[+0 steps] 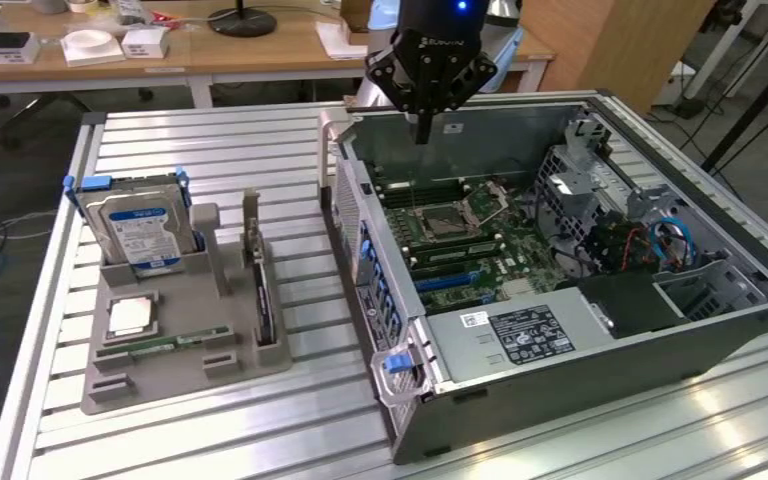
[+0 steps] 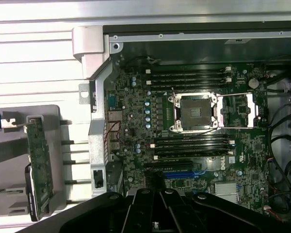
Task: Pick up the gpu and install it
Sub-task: 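Reach for the gpu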
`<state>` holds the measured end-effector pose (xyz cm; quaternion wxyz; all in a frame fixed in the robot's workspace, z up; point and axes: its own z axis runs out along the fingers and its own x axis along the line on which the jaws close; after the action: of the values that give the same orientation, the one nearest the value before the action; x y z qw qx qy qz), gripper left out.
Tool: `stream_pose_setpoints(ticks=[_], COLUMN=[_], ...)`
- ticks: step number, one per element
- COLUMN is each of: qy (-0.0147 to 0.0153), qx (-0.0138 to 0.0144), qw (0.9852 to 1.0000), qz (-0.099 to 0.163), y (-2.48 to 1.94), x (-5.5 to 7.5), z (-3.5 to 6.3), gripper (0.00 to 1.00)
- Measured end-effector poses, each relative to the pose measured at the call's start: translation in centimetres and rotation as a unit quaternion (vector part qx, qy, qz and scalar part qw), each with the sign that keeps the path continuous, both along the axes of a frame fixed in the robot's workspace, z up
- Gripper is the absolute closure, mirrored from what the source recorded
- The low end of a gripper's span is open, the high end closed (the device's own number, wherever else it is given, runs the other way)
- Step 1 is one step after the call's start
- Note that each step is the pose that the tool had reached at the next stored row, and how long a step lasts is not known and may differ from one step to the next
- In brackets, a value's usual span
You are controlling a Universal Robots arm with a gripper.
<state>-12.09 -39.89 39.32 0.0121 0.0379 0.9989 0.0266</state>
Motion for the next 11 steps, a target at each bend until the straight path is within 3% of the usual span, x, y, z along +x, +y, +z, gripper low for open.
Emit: stream_pose_setpoints(ticks=[11], qy=[0.0], qx=[0.0], qw=[1.0], qz=[0.0], y=[0.0], x=[-0.22], z=[0.0], gripper=[0.89])
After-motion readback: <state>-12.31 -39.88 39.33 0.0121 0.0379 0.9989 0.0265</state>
